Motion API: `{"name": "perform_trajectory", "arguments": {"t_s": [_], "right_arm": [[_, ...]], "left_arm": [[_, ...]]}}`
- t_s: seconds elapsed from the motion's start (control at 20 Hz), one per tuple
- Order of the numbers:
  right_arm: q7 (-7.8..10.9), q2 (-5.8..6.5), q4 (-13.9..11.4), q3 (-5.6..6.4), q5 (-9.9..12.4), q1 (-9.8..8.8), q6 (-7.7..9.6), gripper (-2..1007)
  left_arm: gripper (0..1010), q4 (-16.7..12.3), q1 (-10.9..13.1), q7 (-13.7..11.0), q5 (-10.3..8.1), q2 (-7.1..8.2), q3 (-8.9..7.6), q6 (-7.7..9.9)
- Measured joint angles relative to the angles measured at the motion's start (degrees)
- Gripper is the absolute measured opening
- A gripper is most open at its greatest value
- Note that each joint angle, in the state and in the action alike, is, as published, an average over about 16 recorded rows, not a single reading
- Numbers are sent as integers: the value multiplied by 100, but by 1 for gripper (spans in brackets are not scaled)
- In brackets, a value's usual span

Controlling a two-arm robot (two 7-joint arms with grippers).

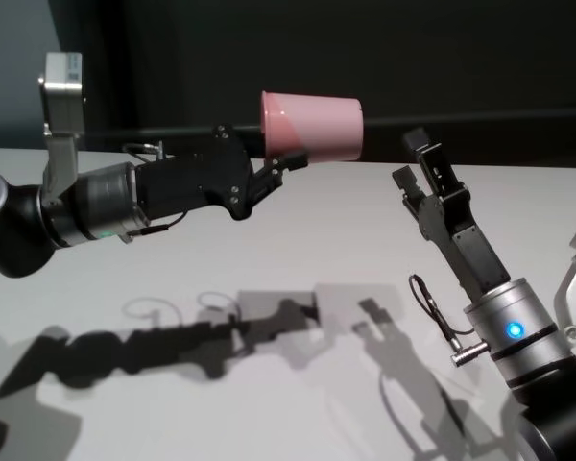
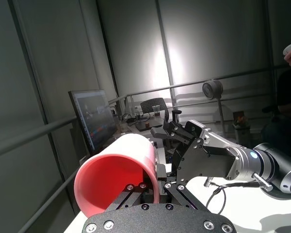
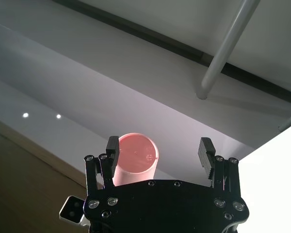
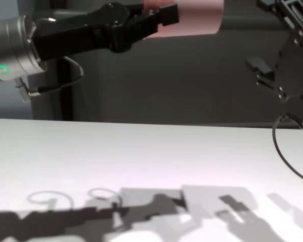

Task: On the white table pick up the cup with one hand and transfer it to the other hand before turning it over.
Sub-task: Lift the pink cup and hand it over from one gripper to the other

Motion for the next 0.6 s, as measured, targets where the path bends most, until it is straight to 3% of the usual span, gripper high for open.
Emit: {"name": "perform_trajectory", "arguments": {"t_s": [0.6], "right_arm": [[-9,38,6,-167,242,80,3,1002]], "left_arm": [[48,0,0,0,0,0,0,0]]}}
